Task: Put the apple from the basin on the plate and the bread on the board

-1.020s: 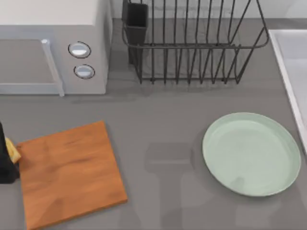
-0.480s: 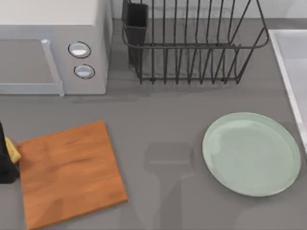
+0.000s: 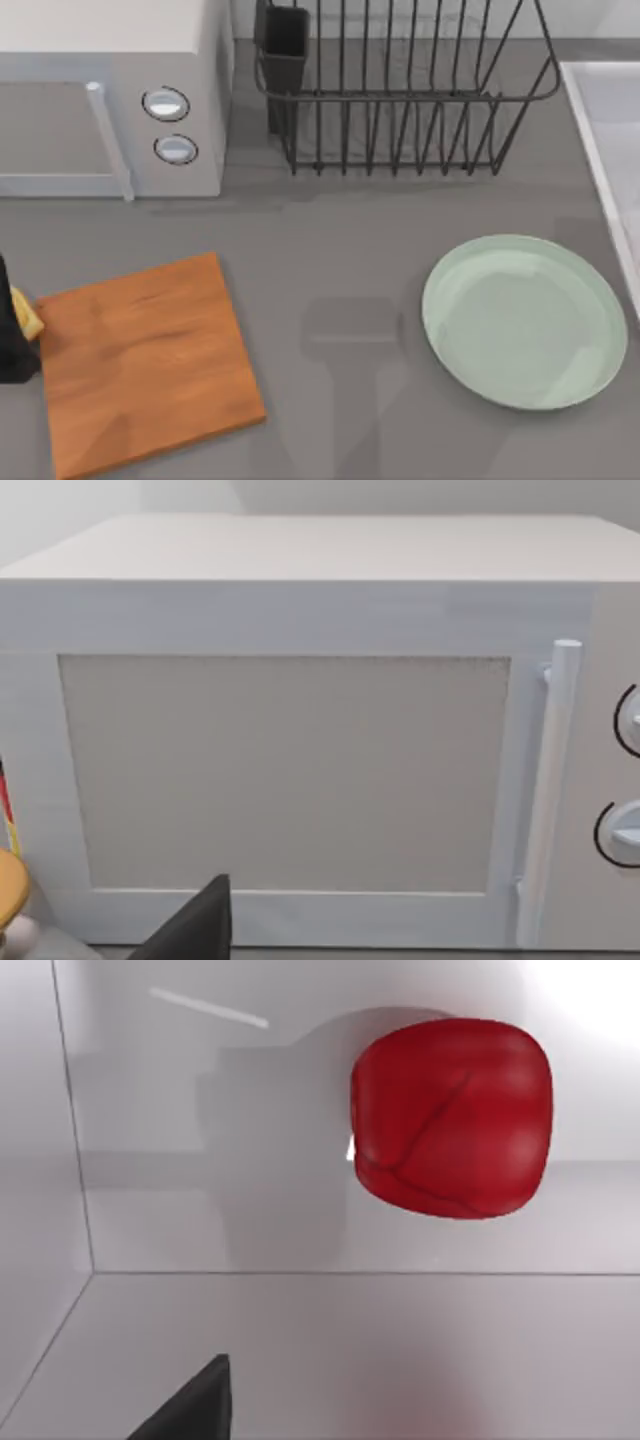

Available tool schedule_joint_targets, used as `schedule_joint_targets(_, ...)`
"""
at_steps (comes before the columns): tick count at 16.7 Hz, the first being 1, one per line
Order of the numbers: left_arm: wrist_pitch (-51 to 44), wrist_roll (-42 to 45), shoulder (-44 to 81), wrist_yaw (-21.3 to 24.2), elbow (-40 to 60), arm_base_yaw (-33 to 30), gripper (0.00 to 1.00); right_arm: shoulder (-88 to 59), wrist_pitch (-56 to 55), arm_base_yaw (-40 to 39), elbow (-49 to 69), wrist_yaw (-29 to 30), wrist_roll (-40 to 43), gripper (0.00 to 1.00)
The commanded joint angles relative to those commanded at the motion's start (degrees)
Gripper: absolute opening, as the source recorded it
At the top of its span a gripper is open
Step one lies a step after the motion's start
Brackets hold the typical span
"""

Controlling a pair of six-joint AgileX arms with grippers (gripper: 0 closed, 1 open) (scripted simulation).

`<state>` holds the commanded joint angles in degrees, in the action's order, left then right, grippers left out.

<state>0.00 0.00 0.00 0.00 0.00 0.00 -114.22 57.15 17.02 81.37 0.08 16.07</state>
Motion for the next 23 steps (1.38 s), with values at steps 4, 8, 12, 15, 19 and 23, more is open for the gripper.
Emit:
schedule_joint_targets(4, 0.0, 0.0, 0.0, 0.0, 0.0, 0.0, 1.0, 0.1, -0.1, -0.3, -0.2, 0.0, -0.1, 1.0)
schedule_joint_targets(8, 0.0, 0.0, 0.0, 0.0, 0.0, 0.0, 1.0, -2.7, -4.2, -0.3, -1.8, 0.0, -0.1, 1.0)
schedule_joint_targets(12, 0.0, 0.0, 0.0, 0.0, 0.0, 0.0, 1.0, -10.0, -16.2, -0.2, -5.8, 0.1, -0.2, 1.0)
schedule_joint_targets(15, 0.0, 0.0, 0.0, 0.0, 0.0, 0.0, 1.0, -15.4, -25.1, -0.1, -8.9, 0.1, -0.3, 1.0)
schedule_joint_targets(19, 0.0, 0.0, 0.0, 0.0, 0.0, 0.0, 1.0, -18.5, -29.2, -0.1, -10.7, 0.2, -0.3, 1.0)
schedule_joint_targets(23, 0.0, 0.0, 0.0, 0.0, 0.0, 0.0, 1.0, -18.5, -29.2, -0.1, -10.7, 0.2, -0.3, 0.92)
